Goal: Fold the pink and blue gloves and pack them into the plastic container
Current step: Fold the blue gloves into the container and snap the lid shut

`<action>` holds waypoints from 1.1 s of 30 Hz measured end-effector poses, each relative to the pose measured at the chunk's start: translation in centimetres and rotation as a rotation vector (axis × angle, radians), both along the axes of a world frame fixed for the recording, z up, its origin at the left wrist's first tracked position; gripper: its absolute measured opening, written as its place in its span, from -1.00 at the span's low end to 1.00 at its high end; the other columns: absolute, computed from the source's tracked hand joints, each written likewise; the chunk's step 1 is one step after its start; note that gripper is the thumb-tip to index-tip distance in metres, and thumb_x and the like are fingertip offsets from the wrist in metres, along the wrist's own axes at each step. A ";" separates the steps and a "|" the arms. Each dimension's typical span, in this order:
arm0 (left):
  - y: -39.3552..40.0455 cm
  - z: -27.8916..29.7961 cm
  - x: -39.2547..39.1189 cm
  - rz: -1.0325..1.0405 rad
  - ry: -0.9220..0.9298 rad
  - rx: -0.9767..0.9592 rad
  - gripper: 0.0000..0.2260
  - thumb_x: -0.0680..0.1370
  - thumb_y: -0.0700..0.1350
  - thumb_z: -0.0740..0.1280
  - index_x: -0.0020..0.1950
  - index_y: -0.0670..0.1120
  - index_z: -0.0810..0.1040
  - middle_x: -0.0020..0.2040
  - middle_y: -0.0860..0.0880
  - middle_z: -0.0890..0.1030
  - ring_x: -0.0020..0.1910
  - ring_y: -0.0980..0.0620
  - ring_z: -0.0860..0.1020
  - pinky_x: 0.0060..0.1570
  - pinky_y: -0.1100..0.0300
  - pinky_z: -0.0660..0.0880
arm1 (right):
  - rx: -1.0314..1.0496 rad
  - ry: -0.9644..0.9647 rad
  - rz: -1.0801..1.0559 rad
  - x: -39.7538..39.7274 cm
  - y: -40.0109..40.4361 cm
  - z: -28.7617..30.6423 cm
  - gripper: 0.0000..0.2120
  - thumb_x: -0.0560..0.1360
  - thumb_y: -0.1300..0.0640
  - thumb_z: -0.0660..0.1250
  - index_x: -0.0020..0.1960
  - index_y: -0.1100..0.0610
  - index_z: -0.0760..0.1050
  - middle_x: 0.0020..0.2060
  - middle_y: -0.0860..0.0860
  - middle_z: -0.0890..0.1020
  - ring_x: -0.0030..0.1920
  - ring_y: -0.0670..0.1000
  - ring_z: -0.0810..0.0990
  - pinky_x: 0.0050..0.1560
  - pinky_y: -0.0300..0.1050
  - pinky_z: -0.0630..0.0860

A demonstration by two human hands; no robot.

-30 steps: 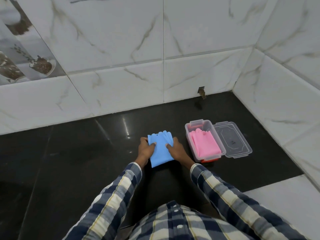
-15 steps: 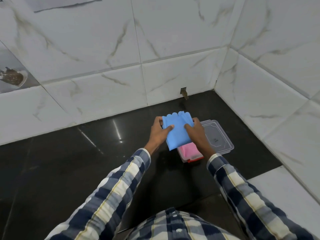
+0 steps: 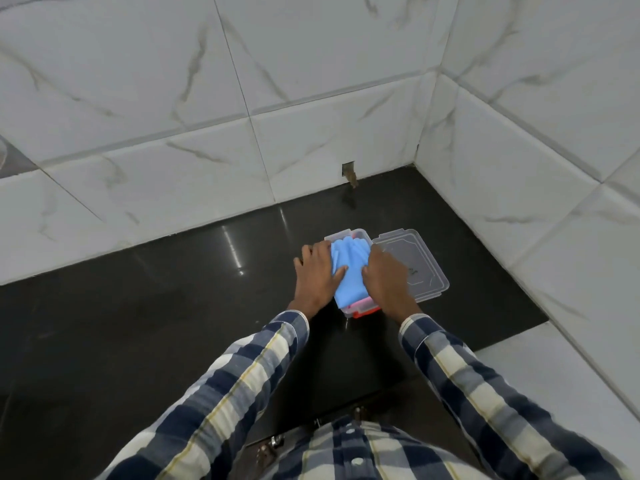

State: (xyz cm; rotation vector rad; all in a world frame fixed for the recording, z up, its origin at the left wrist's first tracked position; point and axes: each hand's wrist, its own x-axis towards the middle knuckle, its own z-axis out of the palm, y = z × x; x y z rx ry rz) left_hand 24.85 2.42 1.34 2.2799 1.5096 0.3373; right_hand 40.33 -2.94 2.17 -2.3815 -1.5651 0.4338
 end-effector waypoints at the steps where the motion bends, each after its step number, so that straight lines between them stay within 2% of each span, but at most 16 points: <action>1: -0.2 -0.2 0.0 0.025 -0.016 -0.009 -0.44 0.66 0.21 0.30 0.56 -0.05 0.34 0.47 -0.04 0.44 0.45 -0.11 0.39 0.41 -0.14 0.37 | 0.050 0.040 -0.019 -0.3 -0.1 -0.2 -0.58 0.72 0.03 0.23 0.54 0.12 0.34 0.40 0.10 0.56 0.36 0.12 0.60 0.35 -0.01 0.51; 4: -0.3 -0.4 0.5 0.082 -0.065 -0.065 -0.38 0.66 0.24 0.31 0.59 -0.09 0.30 0.49 -0.07 0.39 0.45 -0.12 0.39 0.41 -0.19 0.39 | 0.200 0.022 0.034 -1.6 -0.5 -0.8 -0.41 0.65 -0.05 0.31 0.60 0.13 0.28 0.49 0.10 0.45 0.45 0.13 0.48 0.43 0.02 0.46; 6: -0.2 -0.4 0.9 0.058 0.003 -0.066 -0.38 0.68 0.23 0.27 0.62 -0.10 0.27 0.50 -0.09 0.36 0.44 -0.14 0.39 0.39 -0.21 0.41 | 0.229 -0.050 0.137 -2.2 -0.6 -1.1 -0.39 0.67 -0.06 0.26 0.65 0.12 0.25 0.60 0.11 0.35 0.57 0.15 0.38 0.60 0.08 0.32; 9: -0.1 -0.6 0.8 0.029 -0.022 -0.082 -0.46 0.71 0.14 0.25 0.61 -0.08 0.28 0.49 -0.09 0.35 0.43 -0.13 0.40 0.39 -0.23 0.44 | 0.140 0.030 0.303 -2.3 -0.6 -1.9 -0.38 0.74 -0.04 0.15 0.72 0.12 0.09 0.72 0.08 0.11 0.72 0.11 0.11 0.74 0.09 0.03; 12: -0.1 -0.9 -0.4 0.000 -0.183 -0.111 -0.60 0.76 0.11 0.19 0.55 -0.03 0.35 0.47 -0.02 0.40 0.44 -0.05 0.41 0.45 -0.22 0.41 | 0.047 0.070 0.438 -1.6 -0.7 -3.0 -0.38 0.77 -0.09 0.05 0.75 0.06 -0.04 0.74 0.02 -0.04 0.75 0.11 -0.02 0.74 0.15 -0.02; 16: -0.2 -1.0 -2.1 -0.062 -0.357 -0.130 -0.62 0.81 0.00 0.10 0.63 -0.02 0.34 0.53 0.04 0.44 0.51 0.04 0.46 0.55 -0.06 0.41 | -0.122 0.029 0.505 -1.2 -0.2 -3.4 -0.33 0.77 -0.16 -0.05 0.74 0.00 -0.28 0.73 0.00 -0.23 0.73 0.22 -0.20 0.72 0.27 -0.12; 18: 0.2 -0.9 -2.6 -0.090 -0.337 -0.125 -0.61 0.82 -0.03 0.09 0.65 -0.03 0.32 0.56 0.03 0.44 0.51 0.02 0.50 0.53 -0.01 0.44 | -0.185 0.015 0.510 -1.3 0.2 -3.4 -0.33 0.77 -0.15 -0.08 0.73 0.02 -0.32 0.72 0.02 -0.28 0.72 0.26 -0.25 0.70 0.27 -0.17; 21: 1.3 -0.8 -3.3 -0.174 -0.196 -0.109 -0.59 0.81 -0.03 0.10 0.66 -0.07 0.30 0.64 0.01 0.37 0.50 -0.05 0.53 0.47 -0.01 0.50 | -0.277 0.011 0.535 -1.4 1.2 -3.2 -0.35 0.78 -0.13 -0.11 0.72 0.00 -0.35 0.70 0.01 -0.34 0.71 0.26 -0.31 0.69 0.27 -0.21; 24: 2.2 -0.6 -3.8 -0.227 -0.154 -0.092 -0.60 0.80 -0.04 0.13 0.65 -0.05 0.32 0.63 0.02 0.39 0.46 -0.06 0.57 0.39 0.06 0.52 | -0.334 0.019 0.558 -0.8 2.0 -2.9 -0.37 0.78 -0.14 -0.12 0.72 -0.05 -0.35 0.70 -0.01 -0.33 0.71 0.24 -0.31 0.69 0.27 -0.20; 27: 2.5 -0.5 -4.1 -0.239 -0.165 -0.104 -0.59 0.80 -0.05 0.13 0.67 -0.06 0.32 0.64 0.01 0.40 0.50 -0.06 0.54 0.47 0.02 0.50 | -0.357 0.004 0.579 -0.4 2.5 -2.9 -0.38 0.78 -0.14 -0.10 0.72 -0.09 -0.34 0.71 -0.02 -0.31 0.72 0.23 -0.29 0.69 0.29 -0.19; 30: 2.6 -0.5 -4.1 -0.228 -0.154 -0.142 -0.54 0.81 -0.05 0.12 0.72 -0.08 0.23 0.68 -0.03 0.35 0.60 -0.07 0.45 0.58 -0.02 0.41 | -0.392 -0.025 0.589 -0.4 2.7 -2.9 -0.35 0.79 -0.10 -0.04 0.71 -0.10 -0.38 0.71 0.00 -0.33 0.72 0.25 -0.29 0.67 0.32 -0.18; 33: 2.6 -0.4 -3.8 -0.198 -0.142 -0.174 -0.51 0.81 -0.03 0.12 0.74 -0.08 0.18 0.70 -0.05 0.33 0.61 -0.10 0.45 0.61 -0.04 0.40 | -0.421 -0.151 0.612 -0.6 2.8 -3.0 -0.25 0.77 -0.10 0.07 0.71 -0.05 -0.40 0.69 0.05 -0.36 0.71 0.31 -0.27 0.68 0.35 -0.13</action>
